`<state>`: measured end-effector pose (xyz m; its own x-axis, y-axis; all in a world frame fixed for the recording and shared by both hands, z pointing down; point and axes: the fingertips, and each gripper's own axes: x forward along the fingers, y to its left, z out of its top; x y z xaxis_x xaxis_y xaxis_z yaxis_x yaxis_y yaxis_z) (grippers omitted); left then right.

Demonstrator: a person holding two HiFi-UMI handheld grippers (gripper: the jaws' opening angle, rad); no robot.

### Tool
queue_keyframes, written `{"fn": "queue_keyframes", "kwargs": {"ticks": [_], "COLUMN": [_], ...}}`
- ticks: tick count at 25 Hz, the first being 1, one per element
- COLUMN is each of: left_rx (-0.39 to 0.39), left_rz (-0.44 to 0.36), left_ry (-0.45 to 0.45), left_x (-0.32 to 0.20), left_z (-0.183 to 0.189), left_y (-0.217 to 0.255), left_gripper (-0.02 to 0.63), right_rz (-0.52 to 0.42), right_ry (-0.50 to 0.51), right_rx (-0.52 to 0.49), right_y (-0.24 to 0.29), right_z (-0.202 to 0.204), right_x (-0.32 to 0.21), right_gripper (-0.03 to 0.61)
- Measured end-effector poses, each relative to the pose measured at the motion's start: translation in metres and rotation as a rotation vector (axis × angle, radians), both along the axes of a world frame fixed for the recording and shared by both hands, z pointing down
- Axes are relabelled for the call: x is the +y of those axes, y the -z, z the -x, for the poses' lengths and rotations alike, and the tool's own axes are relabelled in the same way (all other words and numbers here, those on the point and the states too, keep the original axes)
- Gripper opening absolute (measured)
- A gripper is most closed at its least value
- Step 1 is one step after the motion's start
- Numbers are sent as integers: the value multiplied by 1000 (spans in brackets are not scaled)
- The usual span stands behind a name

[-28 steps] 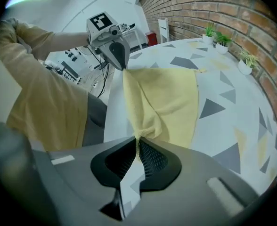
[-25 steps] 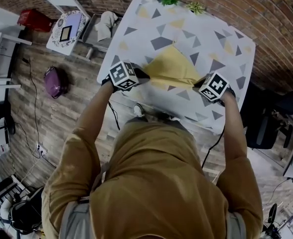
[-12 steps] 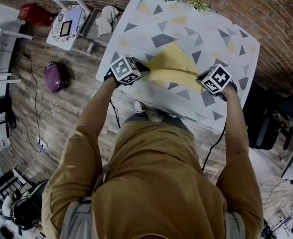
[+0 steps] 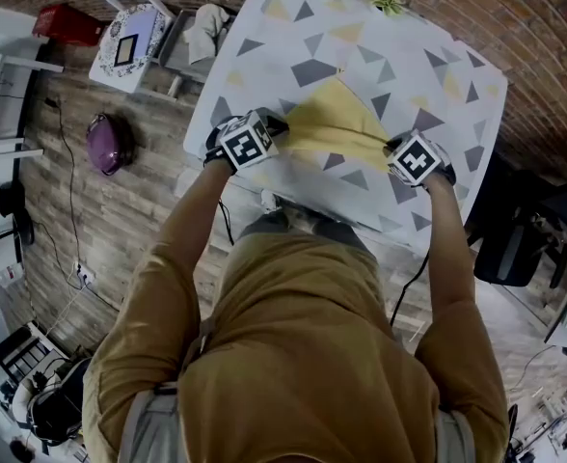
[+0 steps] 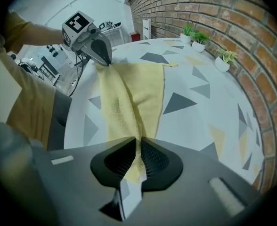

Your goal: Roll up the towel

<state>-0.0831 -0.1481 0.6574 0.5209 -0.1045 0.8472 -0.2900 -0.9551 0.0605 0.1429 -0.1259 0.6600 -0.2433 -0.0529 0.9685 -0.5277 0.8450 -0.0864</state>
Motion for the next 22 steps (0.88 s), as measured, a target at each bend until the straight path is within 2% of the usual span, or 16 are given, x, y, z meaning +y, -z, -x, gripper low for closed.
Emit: {"fn": "queue_keyframes", "kwargs": {"ticks": [4,8,11,17,22], "left_rx": [-14,17,32,39,44], "left_rz": [-99,-195,-214,-224,-229], "left_ry": [22,85,124,146,141], "left_x": [-4,-13,-14,-14,-15], "left_z": [0,7,10,12,12], "left_y": [-4,-4,-3,-3,-3], "left_gripper": [75,174,192,192,195], "right_rz": [-136,-270,-300,-317,-276], "right_ry": [-9,-71,-121,-214,-247], "right_rx": [46,32,25,-10,-43], "right_y": [-9,-4,-2,3,5], "right_z": [0,-7,-18,-30,-33], "right_x": [-2,-10,-9,-4,4], "right_gripper": [34,100,137,138,161]}}
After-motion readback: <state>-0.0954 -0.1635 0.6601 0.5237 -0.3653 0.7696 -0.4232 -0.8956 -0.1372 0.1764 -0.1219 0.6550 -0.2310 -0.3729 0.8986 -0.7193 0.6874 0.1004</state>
